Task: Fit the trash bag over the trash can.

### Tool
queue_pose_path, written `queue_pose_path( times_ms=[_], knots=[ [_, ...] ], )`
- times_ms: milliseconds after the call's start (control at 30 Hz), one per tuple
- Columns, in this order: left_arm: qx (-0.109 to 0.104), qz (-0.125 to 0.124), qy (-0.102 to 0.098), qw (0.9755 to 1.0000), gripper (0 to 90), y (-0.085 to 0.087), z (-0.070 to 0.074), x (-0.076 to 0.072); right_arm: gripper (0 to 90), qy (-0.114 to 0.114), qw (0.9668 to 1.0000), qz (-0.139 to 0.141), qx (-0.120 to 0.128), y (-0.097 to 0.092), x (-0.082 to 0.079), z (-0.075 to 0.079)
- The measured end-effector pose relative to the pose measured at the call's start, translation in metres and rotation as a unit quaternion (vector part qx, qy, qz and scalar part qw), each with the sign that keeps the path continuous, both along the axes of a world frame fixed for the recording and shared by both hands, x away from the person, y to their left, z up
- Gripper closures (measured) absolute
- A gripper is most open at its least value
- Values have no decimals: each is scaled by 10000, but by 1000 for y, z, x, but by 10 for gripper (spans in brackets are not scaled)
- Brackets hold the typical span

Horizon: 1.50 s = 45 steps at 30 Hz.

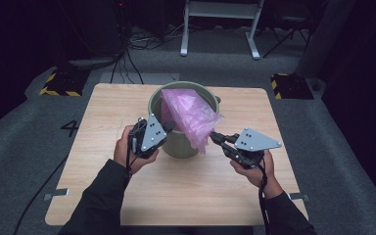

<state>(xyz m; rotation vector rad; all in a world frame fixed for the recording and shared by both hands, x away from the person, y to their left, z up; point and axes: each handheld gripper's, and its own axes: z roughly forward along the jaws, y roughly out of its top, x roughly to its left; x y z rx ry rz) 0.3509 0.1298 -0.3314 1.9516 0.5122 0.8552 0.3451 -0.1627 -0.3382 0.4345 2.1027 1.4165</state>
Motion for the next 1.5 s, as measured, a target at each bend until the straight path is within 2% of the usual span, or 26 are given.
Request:
queue_pose_path(
  times_ms=[67, 133, 233, 333, 433, 567, 733, 800, 867, 900, 967, 1100, 1200, 1300, 1500],
  knots=[
    [-106, 14, 63, 9999, 900, 5, 0, 1, 889, 59, 10000, -31, 57, -3, 2, 0],
    [-211, -99, 64, 9997, 891, 6, 0, -4, 889, 100, 9999, -48, 74, -3, 3, 0],
    [-328, -305, -28, 9990, 654, 0, 3, -16, 888, 45, 9999, -129, -59, 1, 2, -1],
    [-371, -350, -124, 9986, 429, -8, 4, -26, 884, 26, 9998, -124, -151, 6, 2, -1],
    [-449, -584, -18, 9973, 320, -13, 5, -30, 879, 33, 9998, -120, -159, 9, 3, -1],
    [-473, -771, 65, 9959, 259, -20, 4, -32, 872, 38, 9998, -123, -156, 9, 4, 0],
    [-492, -819, 144, 9953, 236, -31, 2, -34, 867, 47, 9998, -121, -174, 11, 4, -1],
    [-446, -681, 129, 9966, 237, -35, 1, -33, 867, 44, 9998, -117, -182, 11, 3, -1],
    [-344, -409, 36, 9986, 269, -40, -1, -31, 867, 40, 9998, -85, -195, 11, 2, -2],
    [-321, -315, 4, 9990, 354, -40, -1, -30, 867, 30, 9997, -79, -209, 12, 2, -2],
    [-343, -111, -4, 9993, 456, -41, -2, -28, 868, 37, 9998, -61, -209, 11, 1, -2],
    [-294, -18, -48, 9996, 713, -36, -2, -22, 872, 67, 9998, -46, -192, 10, 1, -3],
    [-333, 18, -63, 9994, 844, -30, -1, -19, 877, 81, 9998, -6, -165, 10, 0, -3],
    [-449, 8, 3, 9990, 886, -22, 0, -17, 886, 62, 9999, -13, -141, 8, -1, -2],
    [-643, -54, 5, 9979, 880, -5, 5, -20, 893, 39, 9999, -105, -109, 0, -2, 1]
  ],
)
